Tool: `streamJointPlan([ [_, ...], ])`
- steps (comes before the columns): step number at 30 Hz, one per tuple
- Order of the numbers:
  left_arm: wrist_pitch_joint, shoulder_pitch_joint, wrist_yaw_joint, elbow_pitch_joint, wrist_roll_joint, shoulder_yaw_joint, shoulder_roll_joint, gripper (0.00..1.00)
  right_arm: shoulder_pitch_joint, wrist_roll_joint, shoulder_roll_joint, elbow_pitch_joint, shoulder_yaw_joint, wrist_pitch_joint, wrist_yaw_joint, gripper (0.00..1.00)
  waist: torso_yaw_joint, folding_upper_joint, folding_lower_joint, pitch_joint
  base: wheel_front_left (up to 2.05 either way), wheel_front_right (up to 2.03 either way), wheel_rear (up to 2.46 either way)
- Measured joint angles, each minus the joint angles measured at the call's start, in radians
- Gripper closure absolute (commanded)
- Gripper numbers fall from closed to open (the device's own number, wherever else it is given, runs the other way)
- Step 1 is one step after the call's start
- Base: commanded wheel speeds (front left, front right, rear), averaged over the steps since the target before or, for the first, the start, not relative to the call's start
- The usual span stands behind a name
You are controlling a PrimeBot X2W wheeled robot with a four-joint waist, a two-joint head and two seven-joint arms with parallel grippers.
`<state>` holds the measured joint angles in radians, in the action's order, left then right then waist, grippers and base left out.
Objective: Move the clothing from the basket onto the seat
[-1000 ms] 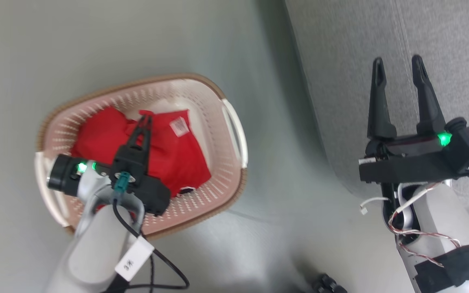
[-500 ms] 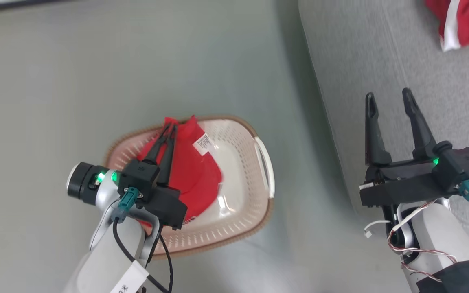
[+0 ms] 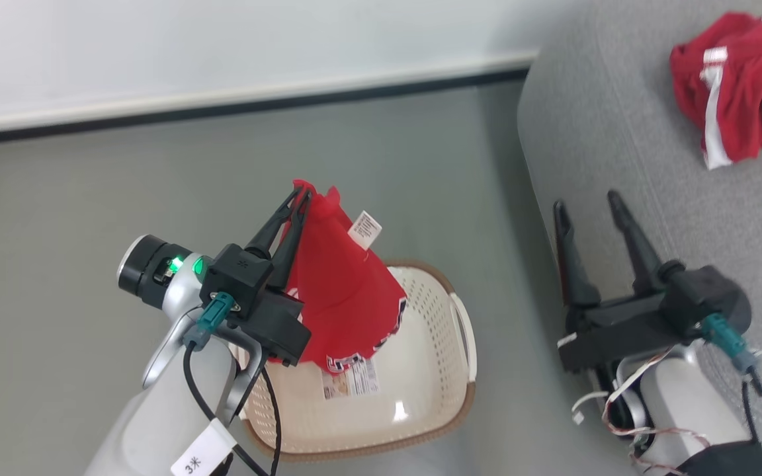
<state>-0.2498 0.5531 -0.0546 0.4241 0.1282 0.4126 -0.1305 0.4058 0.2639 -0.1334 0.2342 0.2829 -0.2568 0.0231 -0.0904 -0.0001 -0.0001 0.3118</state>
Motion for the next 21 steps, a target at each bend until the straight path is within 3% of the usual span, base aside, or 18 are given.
streamJointPlan([
  [14, 0.033, 0.001, -0.035, 0.034, 0.012, 0.024, -0.004, 1.0, -0.112, 0.017, 0.026, 0.098, 0.051, 0.0, -0.034, 0.0, 0.046, 0.0, 0.0, -0.215, 0.0, 0.0, 0.0],
  [21, 0.066, -0.003, -0.044, -0.007, 0.039, 0.04, 0.005, 1.0, -0.154, 0.017, 0.027, 0.104, 0.109, 0.001, -0.072, 0.0, 0.054, 0.0, -0.0001, -0.304, 0.0, 0.0, 0.0],
])
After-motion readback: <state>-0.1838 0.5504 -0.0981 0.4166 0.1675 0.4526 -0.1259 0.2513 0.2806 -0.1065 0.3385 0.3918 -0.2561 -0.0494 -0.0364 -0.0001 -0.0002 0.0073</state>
